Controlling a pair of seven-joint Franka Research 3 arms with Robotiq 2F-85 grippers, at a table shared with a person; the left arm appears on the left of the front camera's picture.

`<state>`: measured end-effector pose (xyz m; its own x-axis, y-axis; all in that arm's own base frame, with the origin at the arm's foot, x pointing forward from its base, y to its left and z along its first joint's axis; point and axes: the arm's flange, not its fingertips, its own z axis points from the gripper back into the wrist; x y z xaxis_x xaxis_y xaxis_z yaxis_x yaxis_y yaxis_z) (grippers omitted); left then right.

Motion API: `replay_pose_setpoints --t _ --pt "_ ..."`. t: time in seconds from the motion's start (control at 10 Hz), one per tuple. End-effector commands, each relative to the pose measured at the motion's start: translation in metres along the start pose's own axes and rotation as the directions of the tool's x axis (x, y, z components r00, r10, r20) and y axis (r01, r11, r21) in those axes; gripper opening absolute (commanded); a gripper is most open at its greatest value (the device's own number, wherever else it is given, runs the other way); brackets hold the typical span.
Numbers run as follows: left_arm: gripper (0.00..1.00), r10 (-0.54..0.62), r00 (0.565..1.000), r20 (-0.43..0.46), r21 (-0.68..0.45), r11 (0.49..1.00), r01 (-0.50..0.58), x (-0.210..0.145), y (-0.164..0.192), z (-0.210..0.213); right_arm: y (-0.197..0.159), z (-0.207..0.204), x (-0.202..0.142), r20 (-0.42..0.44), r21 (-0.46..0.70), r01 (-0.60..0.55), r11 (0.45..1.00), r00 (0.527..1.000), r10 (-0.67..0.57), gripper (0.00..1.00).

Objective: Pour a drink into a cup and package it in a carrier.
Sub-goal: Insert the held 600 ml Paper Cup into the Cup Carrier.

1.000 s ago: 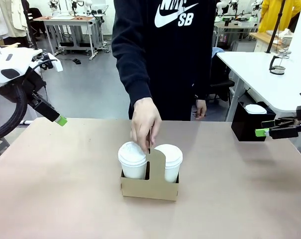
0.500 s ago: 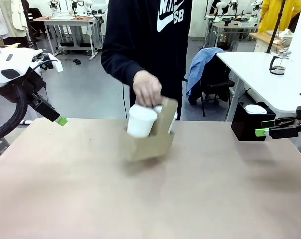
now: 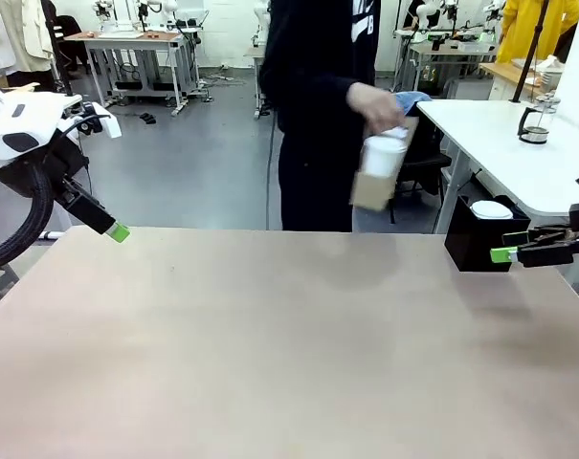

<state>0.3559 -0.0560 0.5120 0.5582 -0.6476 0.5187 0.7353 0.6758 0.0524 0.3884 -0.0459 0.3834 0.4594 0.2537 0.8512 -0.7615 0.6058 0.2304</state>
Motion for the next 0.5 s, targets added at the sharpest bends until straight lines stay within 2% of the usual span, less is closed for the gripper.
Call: replay_pose_setpoints --t 0.0,0.4 --pt "1.0 0.008 1.0 0.004 0.0 1.0 -0.008 0.0001 -0.0002 0.0007 0.0005 -0.0001 0.0003 0.008 0.007 0.0 1.0 1.0 0.0 1.0" --pt "1.0 0.008 1.0 0.004 0.0 1.0 -0.008 0.0001 -0.0002 0.0007 0.0005 -0.0001 0.0003 0.008 0.007 0.0 1.0 1.0 0.0 1.0"
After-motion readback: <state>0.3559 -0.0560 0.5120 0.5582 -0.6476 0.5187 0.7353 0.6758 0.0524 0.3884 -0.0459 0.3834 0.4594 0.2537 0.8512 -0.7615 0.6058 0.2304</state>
